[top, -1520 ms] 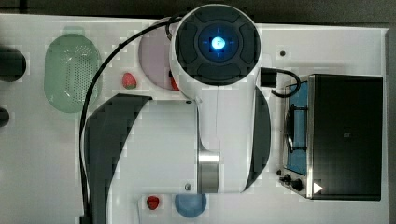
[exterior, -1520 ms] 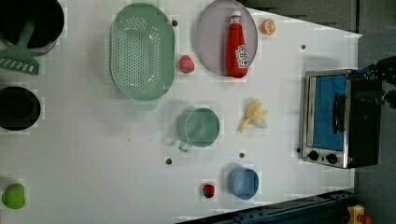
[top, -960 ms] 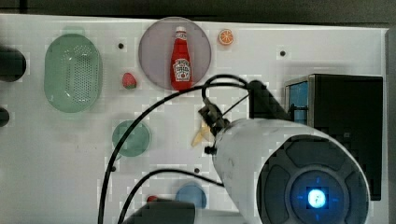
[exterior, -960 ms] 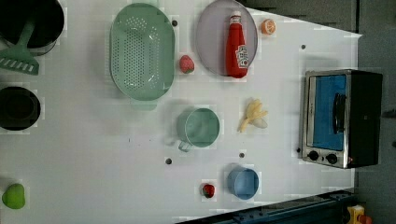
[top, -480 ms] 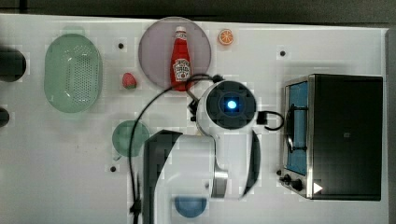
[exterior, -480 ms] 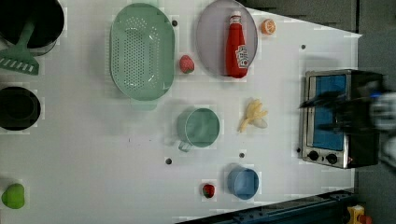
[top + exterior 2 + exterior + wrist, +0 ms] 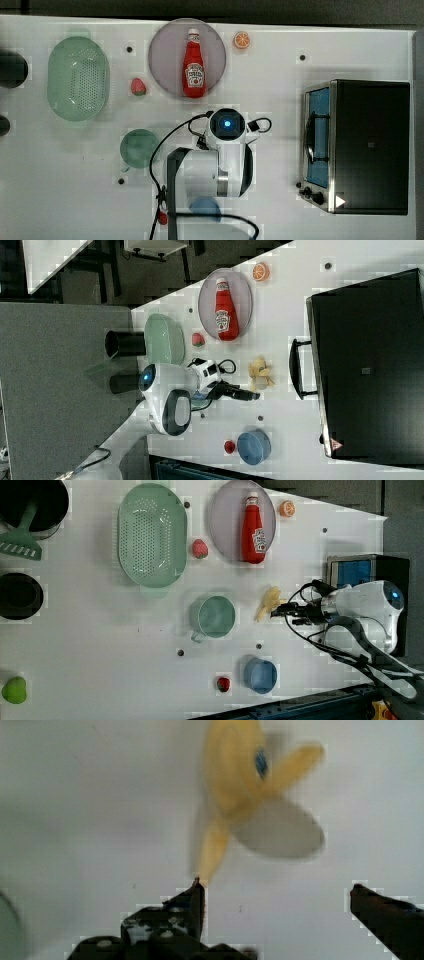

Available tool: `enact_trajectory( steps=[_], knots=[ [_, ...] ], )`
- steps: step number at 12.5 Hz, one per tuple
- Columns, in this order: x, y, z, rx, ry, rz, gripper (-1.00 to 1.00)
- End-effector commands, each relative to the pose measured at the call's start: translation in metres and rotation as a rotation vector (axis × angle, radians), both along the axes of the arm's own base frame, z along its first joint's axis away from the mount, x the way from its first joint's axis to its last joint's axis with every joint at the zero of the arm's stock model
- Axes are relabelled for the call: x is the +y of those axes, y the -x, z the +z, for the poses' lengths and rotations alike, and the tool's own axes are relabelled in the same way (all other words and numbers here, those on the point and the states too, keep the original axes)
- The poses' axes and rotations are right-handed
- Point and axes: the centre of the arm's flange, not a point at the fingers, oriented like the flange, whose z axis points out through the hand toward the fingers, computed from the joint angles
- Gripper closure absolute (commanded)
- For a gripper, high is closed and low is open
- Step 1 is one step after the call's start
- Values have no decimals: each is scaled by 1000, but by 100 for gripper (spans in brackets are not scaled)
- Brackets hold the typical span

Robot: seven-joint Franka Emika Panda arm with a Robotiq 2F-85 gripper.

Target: Pick Banana and place it in mug.

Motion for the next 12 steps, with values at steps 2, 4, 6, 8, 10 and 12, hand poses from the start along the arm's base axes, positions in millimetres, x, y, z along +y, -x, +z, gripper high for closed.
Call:
enact_trajectory(
  steps=[2,4,6,8,10,12],
  knots=[
    [-8,-22,-7,-132,-42,205,-100],
    [-6,-15,-27,-106,-45,208,-100],
    [-7,-14,-38,-113,-43,207,-100],
    [-6,-11,-45,-121,-42,210,-93],
    [-6,-9,-46,-118,-43,211,-43],
    [-5,-10,-42,-125,-42,211,4]
  ],
)
